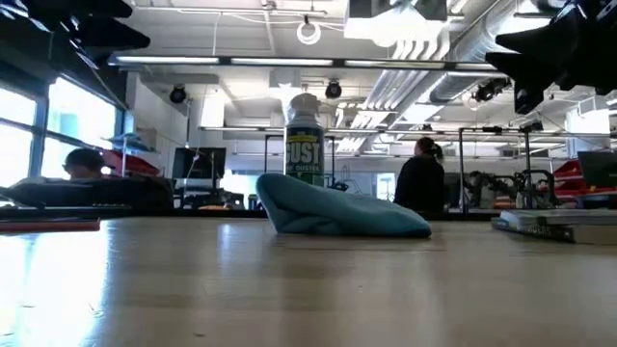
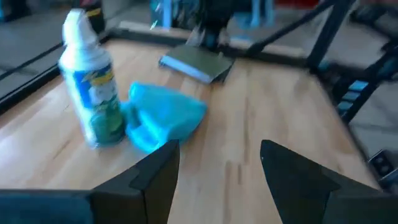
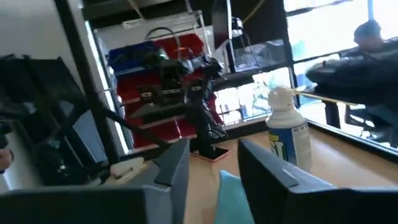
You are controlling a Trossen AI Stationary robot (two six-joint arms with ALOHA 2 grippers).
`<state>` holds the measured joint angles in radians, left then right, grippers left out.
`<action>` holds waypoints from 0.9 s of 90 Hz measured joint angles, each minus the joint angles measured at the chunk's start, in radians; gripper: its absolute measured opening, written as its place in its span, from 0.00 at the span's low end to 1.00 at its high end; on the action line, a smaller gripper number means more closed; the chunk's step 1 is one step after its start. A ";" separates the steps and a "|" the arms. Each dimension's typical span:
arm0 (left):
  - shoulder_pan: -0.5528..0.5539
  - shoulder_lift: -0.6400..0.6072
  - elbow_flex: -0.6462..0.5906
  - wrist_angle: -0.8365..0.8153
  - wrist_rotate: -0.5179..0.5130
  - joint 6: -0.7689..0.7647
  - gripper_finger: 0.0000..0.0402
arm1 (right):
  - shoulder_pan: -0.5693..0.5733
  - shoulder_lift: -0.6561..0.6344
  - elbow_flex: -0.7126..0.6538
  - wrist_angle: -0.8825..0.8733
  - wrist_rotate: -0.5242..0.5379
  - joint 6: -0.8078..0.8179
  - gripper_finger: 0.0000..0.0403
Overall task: Apply microfiber cloth
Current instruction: Return to Home Position
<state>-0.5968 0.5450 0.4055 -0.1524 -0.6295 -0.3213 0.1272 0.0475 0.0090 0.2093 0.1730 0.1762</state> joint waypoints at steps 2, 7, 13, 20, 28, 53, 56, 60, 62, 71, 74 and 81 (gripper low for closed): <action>0.006 -0.015 -0.020 0.035 0.016 0.020 0.50 | 0.000 0.000 0.000 -0.002 -0.002 -0.006 0.15; 0.024 -0.047 -0.068 0.138 0.064 0.070 0.50 | 0.000 0.001 0.000 -0.005 -0.003 -0.021 0.06; 0.050 -0.084 -0.125 0.241 0.132 0.129 0.49 | 0.000 0.001 0.000 -0.018 -0.003 -0.037 0.02; 0.090 -0.115 -0.186 0.339 0.214 0.190 0.47 | 0.000 0.002 0.000 -0.055 0.024 -0.052 0.04; 0.151 -0.146 -0.252 0.420 0.291 0.233 0.44 | -0.004 0.003 0.000 -0.150 0.158 -0.051 0.06; 0.335 -0.207 -0.393 0.566 0.549 0.240 0.34 | -0.010 0.038 0.003 -0.150 0.245 -0.110 0.08; 0.352 -0.215 -0.394 0.548 0.565 0.244 0.33 | -0.010 0.037 0.003 -0.150 0.242 -0.106 0.08; 0.372 -0.221 -0.394 0.520 0.572 0.256 0.31 | -0.010 0.037 0.003 -0.150 0.239 -0.105 0.08; 0.383 -0.225 -0.394 0.508 0.573 0.265 0.29 | -0.010 0.037 0.003 -0.151 0.239 -0.107 0.08; 0.428 -0.234 -0.394 0.489 0.575 0.317 0.23 | -0.010 0.037 0.003 -0.151 0.238 -0.106 0.08; 0.442 -0.236 -0.394 0.489 0.579 0.330 0.21 | -0.010 0.037 0.003 -0.151 0.238 -0.105 0.08; 0.469 -0.237 -0.394 0.500 0.600 0.341 0.16 | -0.010 0.037 0.003 -0.151 0.238 -0.106 0.08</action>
<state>-0.1273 0.3084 0.0120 0.3479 -0.0297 0.0200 0.1177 0.0849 0.0120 0.0578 0.4111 0.0700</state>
